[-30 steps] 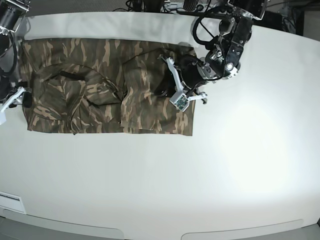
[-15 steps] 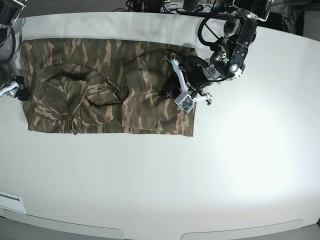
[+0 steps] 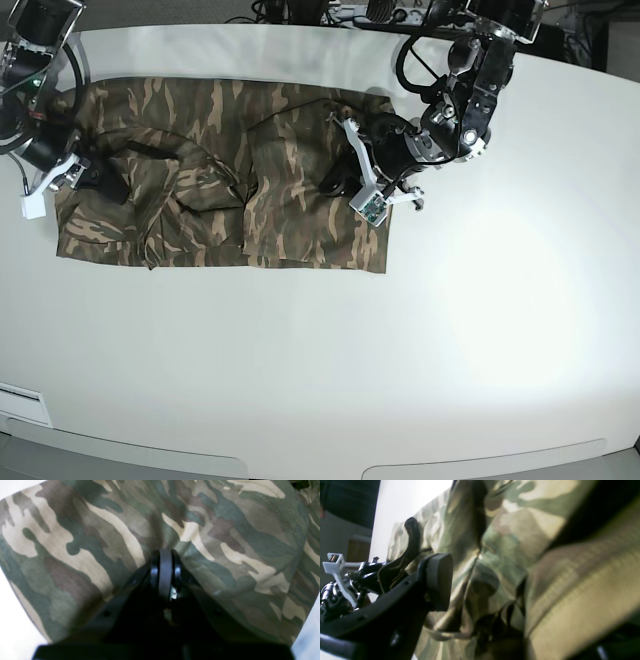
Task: Fold the T-shirt properly
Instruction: 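Drag the left gripper across the folded layer to flatten it, then lift the shirt end with the right gripper and fold it over the body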
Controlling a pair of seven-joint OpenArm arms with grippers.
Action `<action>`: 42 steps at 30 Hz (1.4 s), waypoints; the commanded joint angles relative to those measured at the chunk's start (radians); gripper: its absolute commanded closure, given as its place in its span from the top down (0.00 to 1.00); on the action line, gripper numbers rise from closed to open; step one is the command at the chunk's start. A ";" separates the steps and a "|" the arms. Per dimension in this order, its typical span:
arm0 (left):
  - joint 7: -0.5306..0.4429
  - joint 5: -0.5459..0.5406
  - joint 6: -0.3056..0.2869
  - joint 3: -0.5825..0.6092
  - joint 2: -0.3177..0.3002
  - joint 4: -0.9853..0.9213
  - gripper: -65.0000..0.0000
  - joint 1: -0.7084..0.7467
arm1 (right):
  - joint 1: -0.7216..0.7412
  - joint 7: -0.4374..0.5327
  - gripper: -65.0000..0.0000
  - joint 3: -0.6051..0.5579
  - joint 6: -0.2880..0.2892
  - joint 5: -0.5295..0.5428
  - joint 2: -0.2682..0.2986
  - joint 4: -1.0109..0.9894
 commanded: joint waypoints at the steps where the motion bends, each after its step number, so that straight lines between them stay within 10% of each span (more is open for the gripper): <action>1: 0.120 0.078 0.037 -0.004 -0.019 -0.016 0.00 0.011 | -0.009 -0.079 0.60 -0.020 -0.018 -0.095 0.002 -0.005; 4: 0.113 0.078 0.037 -0.004 -0.019 -0.010 0.00 0.011 | -0.009 -0.076 0.51 -0.033 -0.018 -0.096 0.002 -0.005; 8: 0.114 0.077 0.038 -0.004 -0.019 0.032 0.00 -0.004 | -0.009 -0.077 0.00 -0.033 -0.018 -0.108 0.007 -0.005; 29: 0.213 -0.100 0.038 -0.222 -0.019 0.376 0.00 0.024 | 0.040 0.015 0.00 -0.029 -0.018 -0.277 0.250 0.125; 42: 0.195 -0.109 0.030 -0.253 -0.019 0.376 0.00 0.127 | -0.012 0.020 0.00 -0.029 -0.201 -0.446 0.232 0.666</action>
